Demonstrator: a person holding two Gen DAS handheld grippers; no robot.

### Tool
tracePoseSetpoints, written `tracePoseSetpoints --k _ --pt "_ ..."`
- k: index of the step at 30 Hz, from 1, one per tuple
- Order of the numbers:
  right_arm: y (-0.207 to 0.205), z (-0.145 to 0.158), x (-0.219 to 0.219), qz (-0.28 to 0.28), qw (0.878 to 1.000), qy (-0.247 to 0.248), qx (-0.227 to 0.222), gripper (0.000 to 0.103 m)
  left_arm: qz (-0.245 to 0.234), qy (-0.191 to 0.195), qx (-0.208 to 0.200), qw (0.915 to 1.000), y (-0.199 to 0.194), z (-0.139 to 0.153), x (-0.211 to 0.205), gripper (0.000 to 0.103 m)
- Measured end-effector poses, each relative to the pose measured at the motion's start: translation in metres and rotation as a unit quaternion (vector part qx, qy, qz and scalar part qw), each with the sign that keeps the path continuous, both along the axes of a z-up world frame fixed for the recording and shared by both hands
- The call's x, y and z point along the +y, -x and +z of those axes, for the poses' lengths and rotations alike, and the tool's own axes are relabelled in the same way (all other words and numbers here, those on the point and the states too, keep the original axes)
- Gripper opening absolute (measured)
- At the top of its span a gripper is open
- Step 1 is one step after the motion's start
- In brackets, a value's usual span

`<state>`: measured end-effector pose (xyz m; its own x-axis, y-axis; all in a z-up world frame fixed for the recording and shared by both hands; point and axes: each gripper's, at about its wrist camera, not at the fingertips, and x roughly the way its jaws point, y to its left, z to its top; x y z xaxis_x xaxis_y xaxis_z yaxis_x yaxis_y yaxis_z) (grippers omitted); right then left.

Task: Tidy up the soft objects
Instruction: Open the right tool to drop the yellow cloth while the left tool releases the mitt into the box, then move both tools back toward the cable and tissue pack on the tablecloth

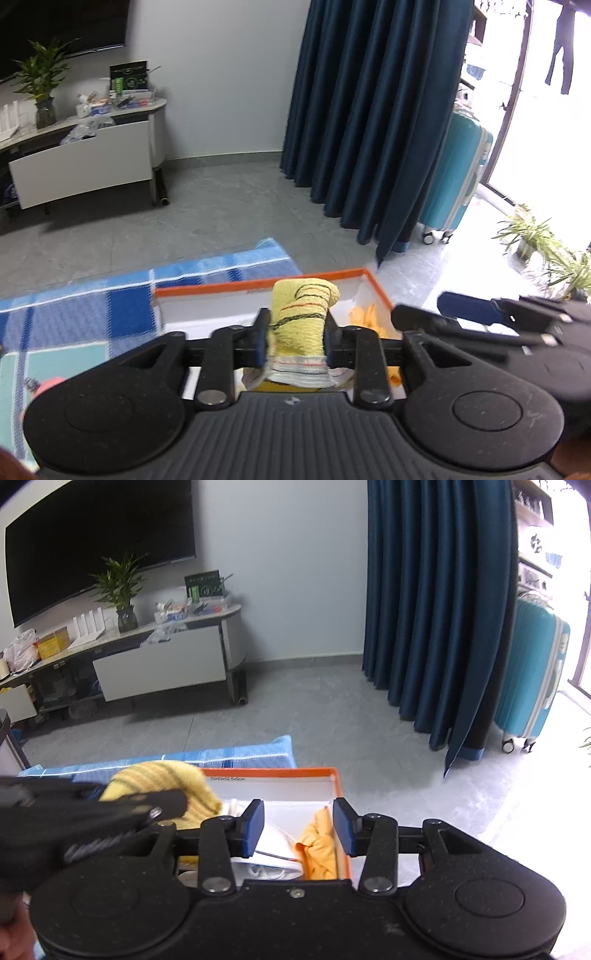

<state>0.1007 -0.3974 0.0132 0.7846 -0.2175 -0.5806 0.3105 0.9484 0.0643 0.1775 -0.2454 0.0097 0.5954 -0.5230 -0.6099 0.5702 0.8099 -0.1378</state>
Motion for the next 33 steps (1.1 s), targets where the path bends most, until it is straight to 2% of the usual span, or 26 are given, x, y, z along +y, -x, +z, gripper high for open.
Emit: tracePoseSetpoints --k 2,4,7,13,15,33 --pt "0.008 0.004 0.001 -0.013 1.0 0.012 -0.006 0.051 -0.005 0.004 -0.004 1.0 -0.001 0.002 -0.003 0.044" --pt "0.016 0.007 -0.001 -0.02 1.0 0.012 -0.014 0.051 0.008 0.0 -0.013 0.9999 0.0 0.005 0.0 0.074" --pt "0.024 0.012 -0.001 -0.024 0.999 0.011 -0.02 0.053 0.013 0.008 -0.019 0.9997 0.005 0.01 0.01 0.087" --pt "0.033 0.019 0.013 -0.011 1.0 0.009 -0.025 0.053 0.039 -0.011 -0.022 0.999 0.021 0.018 0.029 0.098" --pt "0.036 0.021 0.02 -0.007 1.0 0.009 -0.026 0.056 0.048 -0.013 -0.021 0.9985 0.026 0.02 0.035 0.099" --pt "0.038 0.022 0.099 0.066 0.998 0.011 -0.008 0.059 0.119 -0.023 -0.02 0.9924 0.055 0.02 0.114 0.1"
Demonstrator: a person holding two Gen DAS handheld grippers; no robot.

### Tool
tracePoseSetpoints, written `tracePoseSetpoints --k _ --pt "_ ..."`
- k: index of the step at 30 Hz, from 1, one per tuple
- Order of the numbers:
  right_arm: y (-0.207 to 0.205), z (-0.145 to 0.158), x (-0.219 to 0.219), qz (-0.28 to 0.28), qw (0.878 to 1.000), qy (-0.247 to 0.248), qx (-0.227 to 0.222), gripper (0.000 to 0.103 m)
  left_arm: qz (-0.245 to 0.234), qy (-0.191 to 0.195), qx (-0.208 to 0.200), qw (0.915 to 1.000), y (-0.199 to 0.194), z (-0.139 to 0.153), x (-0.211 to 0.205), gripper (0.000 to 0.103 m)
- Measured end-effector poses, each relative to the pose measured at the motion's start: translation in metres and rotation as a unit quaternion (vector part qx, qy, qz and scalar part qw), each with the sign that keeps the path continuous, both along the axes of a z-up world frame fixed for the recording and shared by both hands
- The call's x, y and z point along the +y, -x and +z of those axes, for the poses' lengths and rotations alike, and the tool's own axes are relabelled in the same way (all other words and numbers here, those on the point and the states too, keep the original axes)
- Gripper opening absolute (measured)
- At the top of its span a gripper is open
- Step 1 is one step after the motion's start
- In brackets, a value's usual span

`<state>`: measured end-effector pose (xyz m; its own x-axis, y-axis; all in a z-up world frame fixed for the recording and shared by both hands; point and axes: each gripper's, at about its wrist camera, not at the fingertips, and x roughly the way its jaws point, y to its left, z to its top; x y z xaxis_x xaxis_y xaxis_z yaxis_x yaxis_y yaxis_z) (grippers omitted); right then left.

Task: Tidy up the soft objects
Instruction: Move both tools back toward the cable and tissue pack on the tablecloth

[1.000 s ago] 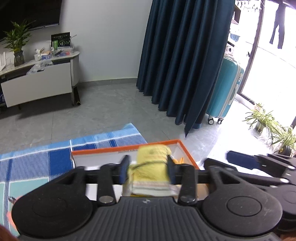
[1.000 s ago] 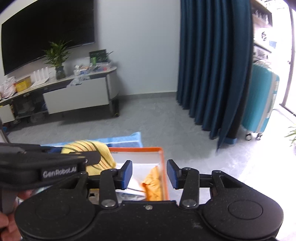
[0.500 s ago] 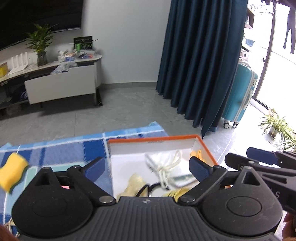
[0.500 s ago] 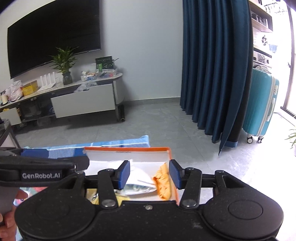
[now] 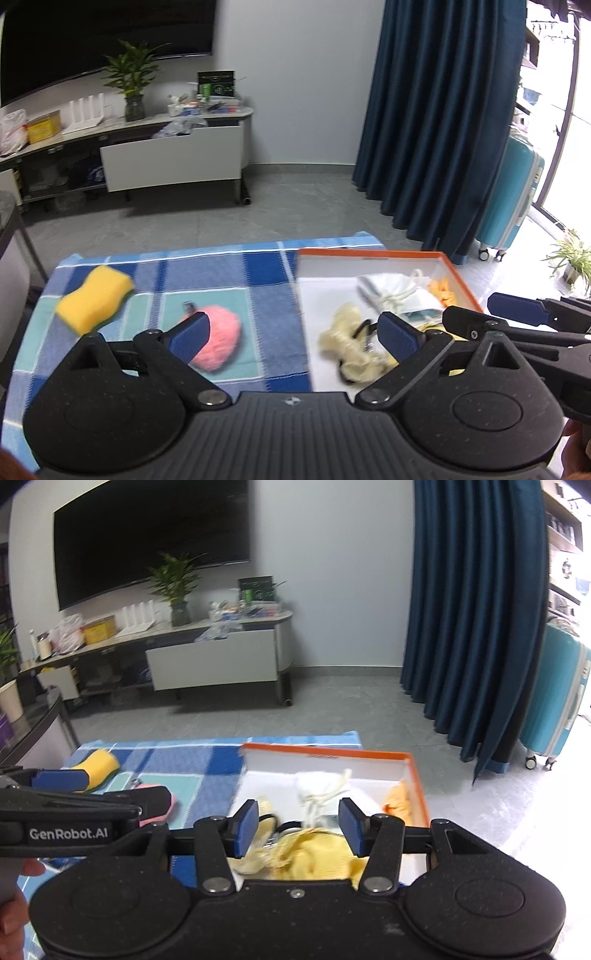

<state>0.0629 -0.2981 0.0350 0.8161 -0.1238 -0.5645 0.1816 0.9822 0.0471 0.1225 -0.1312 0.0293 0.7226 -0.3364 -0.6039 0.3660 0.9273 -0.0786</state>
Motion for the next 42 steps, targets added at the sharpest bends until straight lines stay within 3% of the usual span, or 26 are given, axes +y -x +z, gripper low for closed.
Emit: tracePoseSetpoints --k 30,37,42 --pt "-0.038 -0.029 0.122 0.118 0.992 -0.003 0.044 0.059 0.1 -0.002 0.019 0.9948 0.008 -0.025 0.119 0.1" --pt "-0.039 -0.04 0.127 0.126 0.991 -0.008 0.054 0.059 0.087 -0.025 0.034 0.9954 0.008 -0.058 0.144 0.1" --pt "-0.04 -0.047 0.123 0.124 0.99 -0.02 0.057 0.059 0.071 -0.067 0.023 0.995 0.008 -0.08 0.15 0.1"
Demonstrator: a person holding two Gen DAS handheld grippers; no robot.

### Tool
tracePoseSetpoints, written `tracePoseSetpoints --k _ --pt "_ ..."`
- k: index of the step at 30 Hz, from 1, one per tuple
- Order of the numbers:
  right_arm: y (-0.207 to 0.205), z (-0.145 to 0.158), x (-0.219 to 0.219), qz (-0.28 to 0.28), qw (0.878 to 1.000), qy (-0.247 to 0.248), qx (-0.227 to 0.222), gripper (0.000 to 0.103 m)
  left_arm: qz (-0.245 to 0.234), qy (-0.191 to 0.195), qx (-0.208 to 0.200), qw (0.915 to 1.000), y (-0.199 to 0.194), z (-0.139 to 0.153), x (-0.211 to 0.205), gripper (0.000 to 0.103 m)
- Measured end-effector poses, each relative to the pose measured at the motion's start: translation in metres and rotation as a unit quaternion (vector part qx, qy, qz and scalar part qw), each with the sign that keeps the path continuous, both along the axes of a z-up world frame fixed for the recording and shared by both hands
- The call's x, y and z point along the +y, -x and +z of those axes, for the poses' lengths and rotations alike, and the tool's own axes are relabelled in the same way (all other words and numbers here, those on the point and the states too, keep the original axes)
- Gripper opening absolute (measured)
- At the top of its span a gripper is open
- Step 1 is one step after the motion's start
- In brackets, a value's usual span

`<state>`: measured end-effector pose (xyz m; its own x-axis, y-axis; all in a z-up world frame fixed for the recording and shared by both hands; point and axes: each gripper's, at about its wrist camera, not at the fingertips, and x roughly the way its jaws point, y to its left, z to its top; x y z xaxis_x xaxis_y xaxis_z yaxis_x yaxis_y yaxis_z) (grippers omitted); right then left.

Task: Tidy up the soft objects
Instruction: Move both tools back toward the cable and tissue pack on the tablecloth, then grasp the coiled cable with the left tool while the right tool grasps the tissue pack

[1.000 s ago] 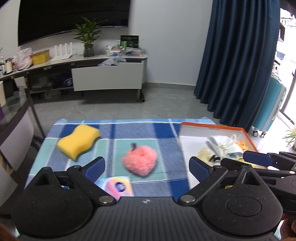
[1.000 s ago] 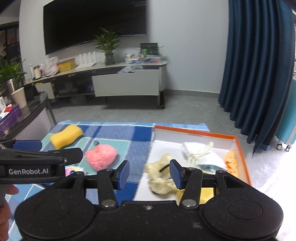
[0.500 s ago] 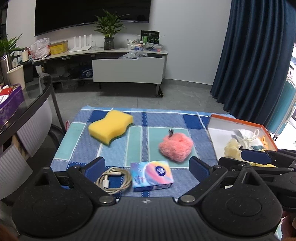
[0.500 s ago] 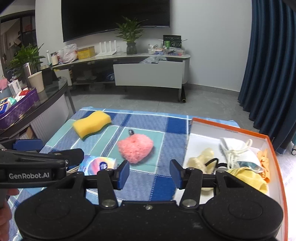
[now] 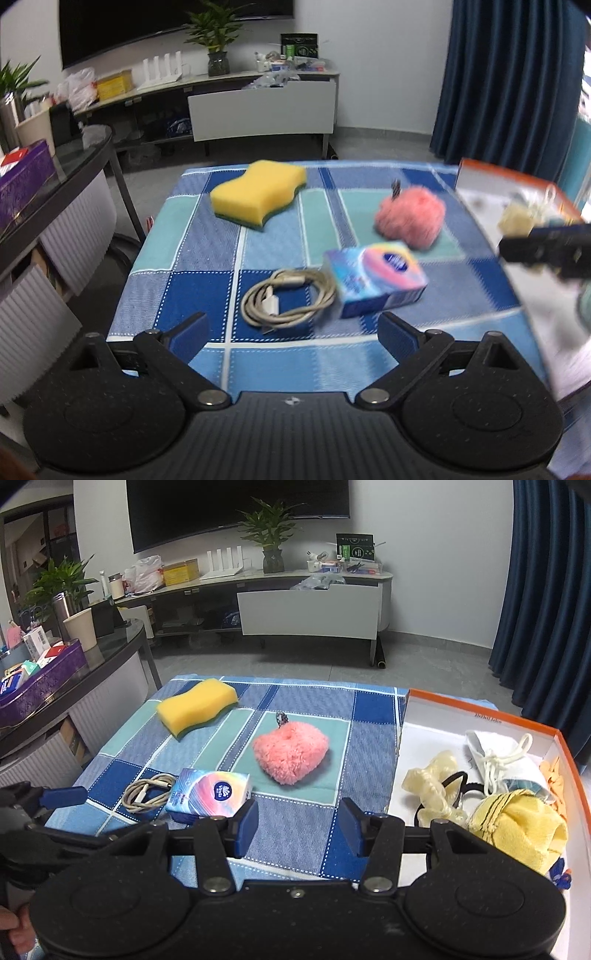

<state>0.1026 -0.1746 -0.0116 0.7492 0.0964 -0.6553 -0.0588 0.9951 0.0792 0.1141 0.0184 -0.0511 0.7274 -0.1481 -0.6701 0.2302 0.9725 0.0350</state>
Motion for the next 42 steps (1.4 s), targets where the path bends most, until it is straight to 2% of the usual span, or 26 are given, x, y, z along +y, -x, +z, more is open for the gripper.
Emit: tracePoseSetpoints --k 7,9,11,12,14,15,18,19,21,27,31,34,42 --pt "-0.003 -0.006 0.0 0.007 1.0 -0.007 0.004 0.059 -0.001 -0.057 -0.035 0.9978 -0.016 -0.012 -0.003 0.098" --pt "-0.005 -0.008 0.001 0.008 1.0 -0.006 0.006 0.059 -0.002 -0.055 -0.033 0.9979 -0.024 -0.014 0.0 0.097" --pt "-0.007 -0.009 0.002 0.01 1.0 -0.007 0.008 0.059 -0.009 -0.052 -0.029 0.9982 -0.03 -0.016 0.002 0.091" --pt "-0.008 -0.01 0.002 0.011 1.0 -0.008 0.009 0.059 -0.013 -0.055 -0.027 0.9981 -0.033 -0.017 0.002 0.08" --pt "-0.009 -0.012 0.004 0.013 1.0 -0.009 0.011 0.059 -0.02 -0.051 -0.024 0.9982 -0.038 -0.018 0.003 0.069" --pt "-0.01 -0.013 0.005 0.014 1.0 -0.009 0.013 0.059 -0.023 -0.045 -0.026 0.9984 -0.039 -0.018 0.004 0.059" --pt "-0.013 -0.015 0.009 0.017 1.0 -0.008 0.016 0.059 -0.023 -0.031 -0.038 0.9985 -0.037 -0.015 0.007 0.049" --pt "-0.014 -0.016 0.01 0.019 1.0 -0.009 0.017 0.059 -0.022 -0.02 -0.044 0.9986 -0.035 -0.014 0.01 0.04" --pt "-0.017 -0.017 0.014 0.024 0.999 -0.017 0.019 0.059 -0.019 0.008 -0.043 0.9989 -0.035 -0.009 0.014 0.016" --pt "-0.026 -0.024 0.033 0.048 0.998 -0.027 0.033 0.06 0.002 0.081 -0.031 0.9962 -0.038 -0.003 0.03 0.013" --pt "-0.032 -0.027 0.044 0.053 0.997 -0.041 0.038 0.076 0.01 0.092 -0.033 0.9952 -0.036 0.002 0.034 0.013" --pt "-0.039 -0.032 0.05 0.052 0.996 -0.047 0.046 0.08 0.015 0.121 -0.038 0.9918 -0.032 0.009 0.041 0.013" --pt "-0.056 -0.043 0.068 0.027 0.996 -0.057 0.067 0.086 0.023 0.139 -0.059 0.9882 -0.023 0.022 0.048 0.013"
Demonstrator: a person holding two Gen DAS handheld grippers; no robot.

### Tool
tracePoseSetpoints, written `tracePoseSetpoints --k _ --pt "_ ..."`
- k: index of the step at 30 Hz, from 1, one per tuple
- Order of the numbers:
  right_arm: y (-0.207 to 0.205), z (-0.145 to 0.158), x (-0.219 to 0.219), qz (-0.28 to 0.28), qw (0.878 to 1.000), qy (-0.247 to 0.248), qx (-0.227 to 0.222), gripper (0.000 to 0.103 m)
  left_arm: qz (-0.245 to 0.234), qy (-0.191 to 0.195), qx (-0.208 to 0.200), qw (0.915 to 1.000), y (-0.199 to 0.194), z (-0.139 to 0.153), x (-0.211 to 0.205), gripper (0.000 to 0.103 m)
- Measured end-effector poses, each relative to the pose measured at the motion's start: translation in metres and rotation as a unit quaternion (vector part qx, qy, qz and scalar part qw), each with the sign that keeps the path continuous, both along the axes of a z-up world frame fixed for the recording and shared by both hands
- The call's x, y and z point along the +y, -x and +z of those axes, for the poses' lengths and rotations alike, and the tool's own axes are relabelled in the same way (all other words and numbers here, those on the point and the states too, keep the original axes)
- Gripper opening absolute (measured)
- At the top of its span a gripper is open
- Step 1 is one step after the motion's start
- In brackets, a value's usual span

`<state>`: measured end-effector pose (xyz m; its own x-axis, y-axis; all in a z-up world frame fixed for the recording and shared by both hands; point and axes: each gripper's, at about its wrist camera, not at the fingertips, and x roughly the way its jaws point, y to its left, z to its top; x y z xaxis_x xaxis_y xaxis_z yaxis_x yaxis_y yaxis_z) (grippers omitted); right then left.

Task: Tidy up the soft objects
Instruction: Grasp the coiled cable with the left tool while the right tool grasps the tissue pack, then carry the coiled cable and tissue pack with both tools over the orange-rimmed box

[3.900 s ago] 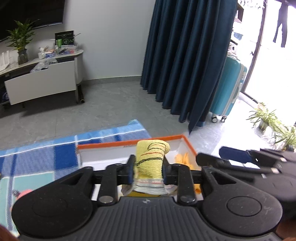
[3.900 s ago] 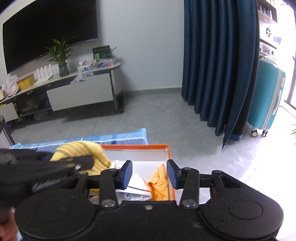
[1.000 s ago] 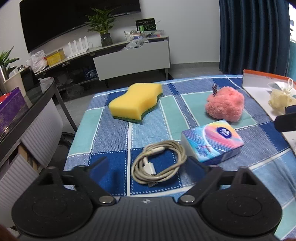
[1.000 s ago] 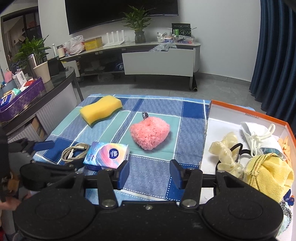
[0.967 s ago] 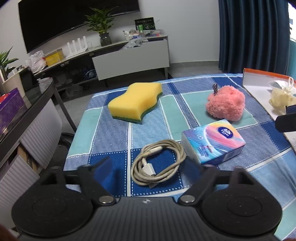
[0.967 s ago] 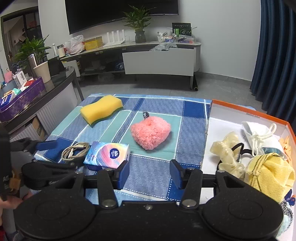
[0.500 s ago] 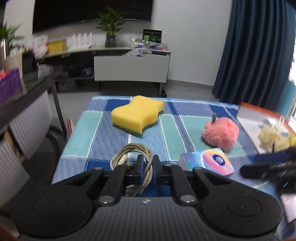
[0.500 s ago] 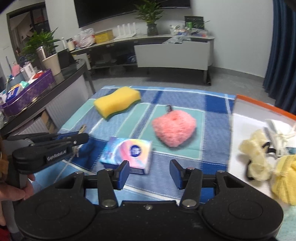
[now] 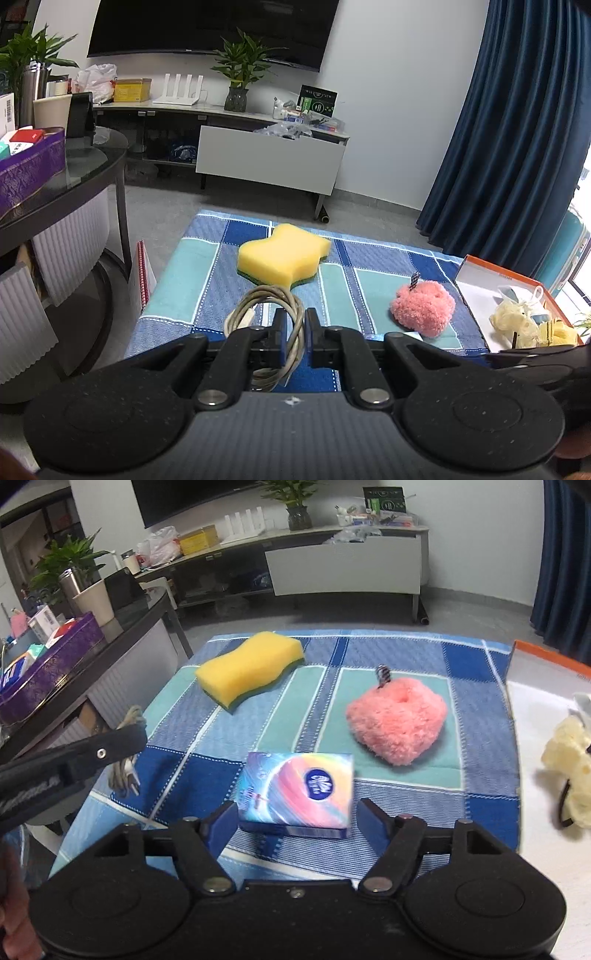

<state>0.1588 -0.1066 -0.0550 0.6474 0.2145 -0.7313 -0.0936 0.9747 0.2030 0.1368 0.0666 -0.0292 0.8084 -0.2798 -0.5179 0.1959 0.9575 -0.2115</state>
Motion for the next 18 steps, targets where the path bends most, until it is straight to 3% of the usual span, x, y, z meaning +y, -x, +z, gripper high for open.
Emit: tracePoseSetpoints --k 6,13,18 --pt "-0.014 -0.011 0.022 -0.033 0.998 0.039 0.023 0.093 0.004 -0.003 -0.002 1.0 0.002 0.001 0.001 0.013" --pt "-0.003 -0.002 0.027 -0.042 0.997 0.066 -0.012 0.089 0.002 -0.001 -0.005 1.0 0.008 0.008 0.001 0.013" --pt "0.015 0.022 0.014 -0.038 0.997 0.05 -0.039 0.089 -0.003 0.002 -0.019 0.9998 0.019 0.019 -0.004 0.013"
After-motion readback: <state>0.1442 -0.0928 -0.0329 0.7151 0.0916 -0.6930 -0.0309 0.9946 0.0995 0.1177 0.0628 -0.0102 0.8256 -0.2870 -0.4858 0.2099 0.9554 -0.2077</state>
